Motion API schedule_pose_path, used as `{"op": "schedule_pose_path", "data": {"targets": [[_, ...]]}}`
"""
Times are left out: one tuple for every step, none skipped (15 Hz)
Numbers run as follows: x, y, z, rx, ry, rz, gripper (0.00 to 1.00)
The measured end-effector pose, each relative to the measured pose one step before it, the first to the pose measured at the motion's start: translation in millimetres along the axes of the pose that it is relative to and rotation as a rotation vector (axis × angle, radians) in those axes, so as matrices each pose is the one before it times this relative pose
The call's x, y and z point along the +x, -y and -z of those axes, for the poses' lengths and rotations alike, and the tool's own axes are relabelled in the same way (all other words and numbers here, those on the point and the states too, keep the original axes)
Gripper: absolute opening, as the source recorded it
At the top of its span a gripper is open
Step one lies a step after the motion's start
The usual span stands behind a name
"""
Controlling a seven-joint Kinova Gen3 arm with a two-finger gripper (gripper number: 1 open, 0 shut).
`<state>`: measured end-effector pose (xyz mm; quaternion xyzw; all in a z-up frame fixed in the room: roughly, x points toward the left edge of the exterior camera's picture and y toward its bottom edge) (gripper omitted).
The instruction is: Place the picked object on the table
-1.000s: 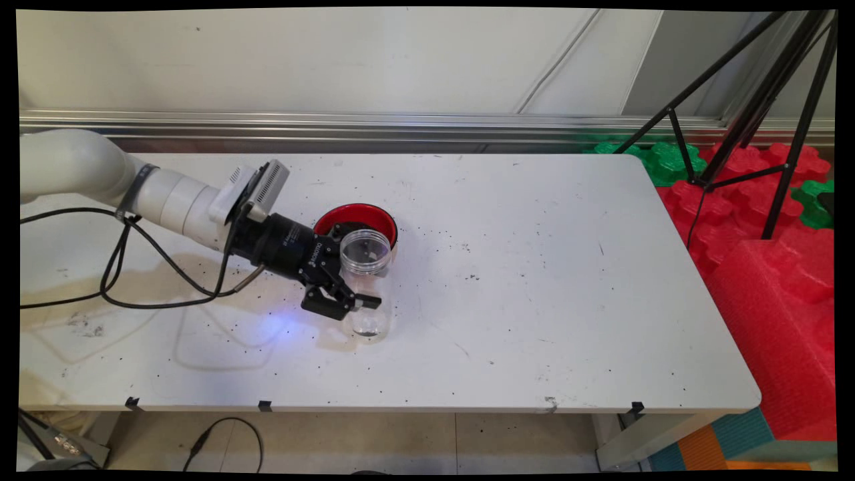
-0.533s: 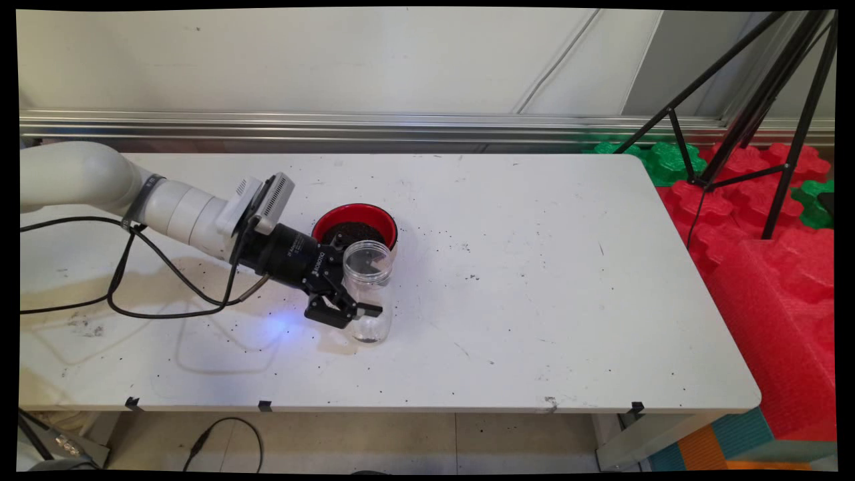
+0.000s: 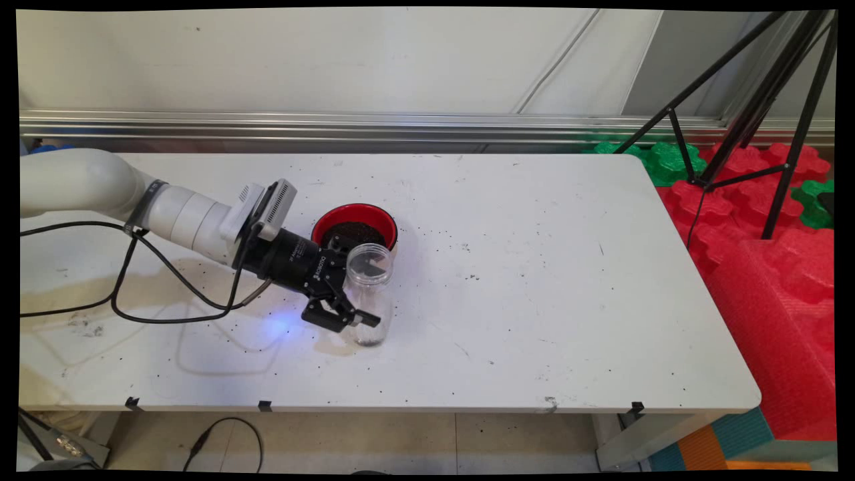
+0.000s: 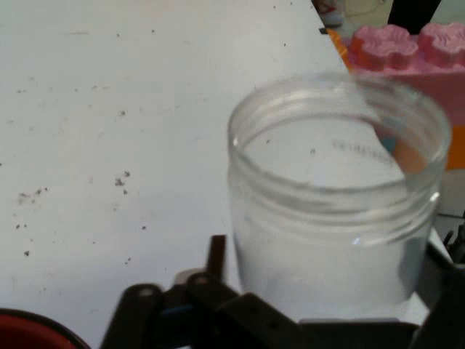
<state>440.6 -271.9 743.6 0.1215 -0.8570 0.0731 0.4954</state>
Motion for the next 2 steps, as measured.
{"op": "schedule_pose_path", "data": {"targets": [[-0.66,-0.04,-0.03,0.00076,0.00035,-0.00008,1.00],[-0.84,-0.22,0.20,0.00086,0.00066,-0.00088,1.00]]}}
